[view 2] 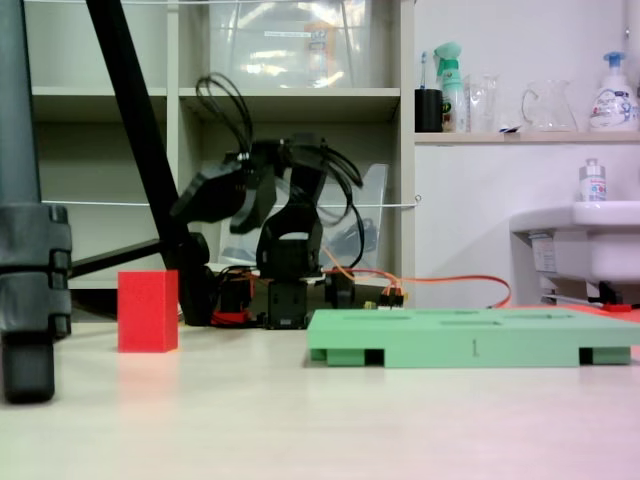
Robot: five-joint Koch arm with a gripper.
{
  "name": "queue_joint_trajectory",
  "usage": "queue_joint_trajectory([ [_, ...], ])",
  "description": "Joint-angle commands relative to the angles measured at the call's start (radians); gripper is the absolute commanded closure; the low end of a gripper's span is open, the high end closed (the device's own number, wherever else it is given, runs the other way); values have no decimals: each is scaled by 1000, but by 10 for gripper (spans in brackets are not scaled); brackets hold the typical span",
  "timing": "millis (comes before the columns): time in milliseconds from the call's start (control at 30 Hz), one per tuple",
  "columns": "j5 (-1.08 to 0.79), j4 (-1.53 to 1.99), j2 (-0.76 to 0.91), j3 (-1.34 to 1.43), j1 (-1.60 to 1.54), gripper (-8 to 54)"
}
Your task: Put the square block into the corresponding hole
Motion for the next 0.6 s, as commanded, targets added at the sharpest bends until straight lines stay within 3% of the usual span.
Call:
queue_joint_trajectory([
  [0,-26,184,-38,-81,14,25],
  [133,-40,278,-49,-114,14,1],
  [433,-311,302,-74,-146,63,-2],
  [567,-382,423,-184,-279,91,-3],
])
